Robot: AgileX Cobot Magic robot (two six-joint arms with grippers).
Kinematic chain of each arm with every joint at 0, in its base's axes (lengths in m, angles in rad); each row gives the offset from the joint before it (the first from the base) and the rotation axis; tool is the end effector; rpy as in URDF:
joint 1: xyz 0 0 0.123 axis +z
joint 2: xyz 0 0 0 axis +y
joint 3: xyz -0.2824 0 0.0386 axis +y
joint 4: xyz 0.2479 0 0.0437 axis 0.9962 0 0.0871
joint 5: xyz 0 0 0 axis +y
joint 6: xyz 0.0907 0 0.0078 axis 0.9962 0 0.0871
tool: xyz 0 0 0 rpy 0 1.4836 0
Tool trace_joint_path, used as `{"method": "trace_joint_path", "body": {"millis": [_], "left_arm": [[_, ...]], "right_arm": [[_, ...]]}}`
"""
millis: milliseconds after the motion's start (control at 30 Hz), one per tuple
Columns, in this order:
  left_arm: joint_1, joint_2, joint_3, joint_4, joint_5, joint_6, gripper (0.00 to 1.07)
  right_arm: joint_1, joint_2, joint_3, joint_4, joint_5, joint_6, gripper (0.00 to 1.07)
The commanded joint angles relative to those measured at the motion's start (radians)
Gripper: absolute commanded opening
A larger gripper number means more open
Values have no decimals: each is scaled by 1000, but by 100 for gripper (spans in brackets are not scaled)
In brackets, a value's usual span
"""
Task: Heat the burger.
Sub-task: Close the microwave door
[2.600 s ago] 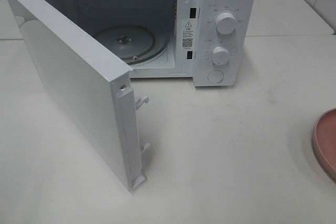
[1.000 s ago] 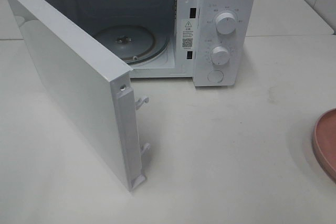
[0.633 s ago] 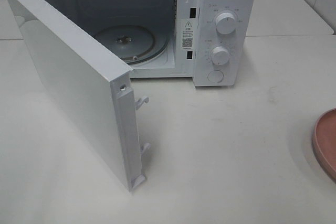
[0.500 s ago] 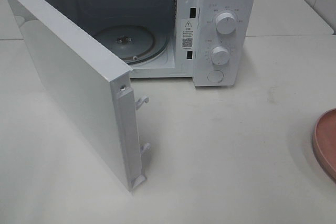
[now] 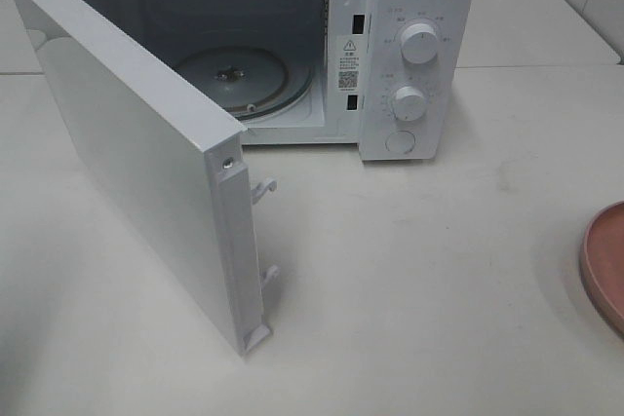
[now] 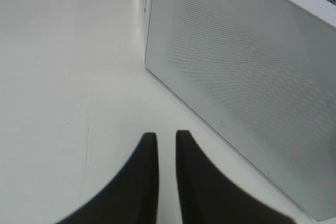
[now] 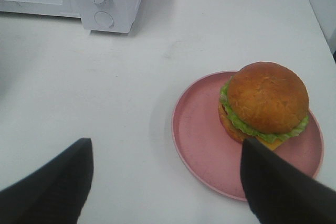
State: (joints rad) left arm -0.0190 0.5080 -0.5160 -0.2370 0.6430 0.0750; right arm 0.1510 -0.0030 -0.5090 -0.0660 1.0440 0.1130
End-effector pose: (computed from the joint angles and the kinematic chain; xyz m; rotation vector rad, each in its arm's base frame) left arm 0.0968 -0.0147 0.2938 -0.0172 2.1074 -0.2296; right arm -0.0049 -0.0060 0.2812 -0.0354 2.0147 0.0895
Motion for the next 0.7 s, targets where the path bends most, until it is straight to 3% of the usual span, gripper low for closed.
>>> {"method": "trace_joint_path", "body": {"millis": [33, 333, 700], "left_arm": [[2, 63, -5, -5, -74, 15, 0], [1, 227, 69, -103, -481, 177, 0], [-1, 377, 209, -114, -875, 165, 0]], "right_arm": [[-7, -27, 2, 1, -9, -10, 75], [-7, -27, 2, 1, -9, -10, 75], [-7, -27, 2, 1, -9, -10, 75]]}}
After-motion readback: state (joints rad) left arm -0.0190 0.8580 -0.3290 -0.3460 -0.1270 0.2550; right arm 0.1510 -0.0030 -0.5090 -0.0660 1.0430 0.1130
